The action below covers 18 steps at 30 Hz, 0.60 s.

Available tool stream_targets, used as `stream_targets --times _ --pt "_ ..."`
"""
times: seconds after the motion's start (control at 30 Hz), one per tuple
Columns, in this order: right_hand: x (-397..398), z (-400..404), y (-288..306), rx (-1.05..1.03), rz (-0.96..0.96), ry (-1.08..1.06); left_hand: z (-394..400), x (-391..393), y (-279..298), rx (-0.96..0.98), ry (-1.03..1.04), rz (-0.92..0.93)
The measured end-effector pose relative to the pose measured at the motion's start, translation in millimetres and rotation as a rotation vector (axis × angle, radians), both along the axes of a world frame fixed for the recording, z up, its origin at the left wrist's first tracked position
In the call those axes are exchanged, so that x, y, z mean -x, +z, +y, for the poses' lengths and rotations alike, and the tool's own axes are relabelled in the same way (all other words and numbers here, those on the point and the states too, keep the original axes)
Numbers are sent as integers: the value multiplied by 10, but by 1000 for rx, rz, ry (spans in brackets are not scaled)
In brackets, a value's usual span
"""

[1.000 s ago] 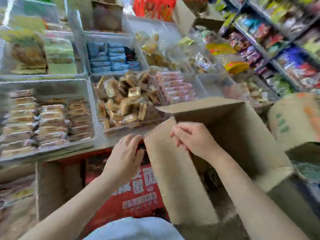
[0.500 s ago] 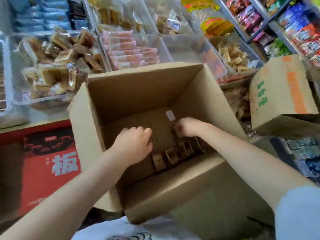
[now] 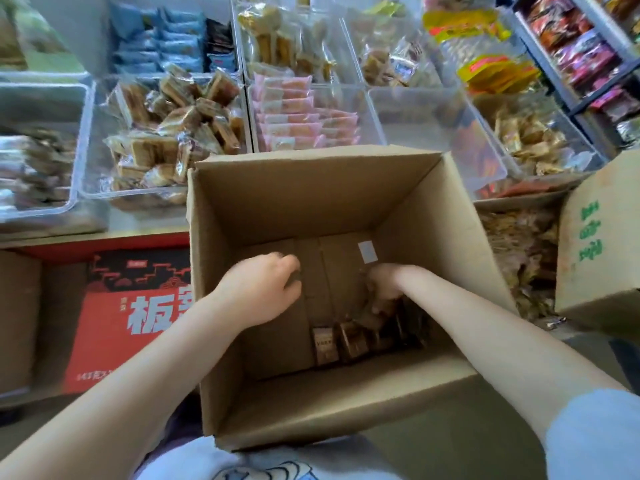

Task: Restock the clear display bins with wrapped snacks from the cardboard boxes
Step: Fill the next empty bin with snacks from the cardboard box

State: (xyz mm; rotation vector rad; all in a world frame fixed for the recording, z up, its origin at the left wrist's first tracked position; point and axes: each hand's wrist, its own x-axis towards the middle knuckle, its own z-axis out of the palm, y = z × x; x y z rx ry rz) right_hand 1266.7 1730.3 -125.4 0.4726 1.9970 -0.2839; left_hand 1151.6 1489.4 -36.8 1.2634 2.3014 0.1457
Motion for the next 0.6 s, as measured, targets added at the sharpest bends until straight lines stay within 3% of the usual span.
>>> stream_targets --times 0.1,0.2,0.3,0.43,0.6 --pt "294 25 473 197 363 -331 -42 -26 82 -234 63 -104" --pt "420 -239 999 661 715 -754 -169 -21 238 -647 243 -159" --pt "582 -628 1415 1021 840 -846 -386 241 381 -892 507 -173" --pt "1077 -1240 1627 1090 912 -807 -764 782 565 -937 709 -717" --pt "1942 -2094 1576 890 928 -657 -1499 1491 582 -1101 811 -808"
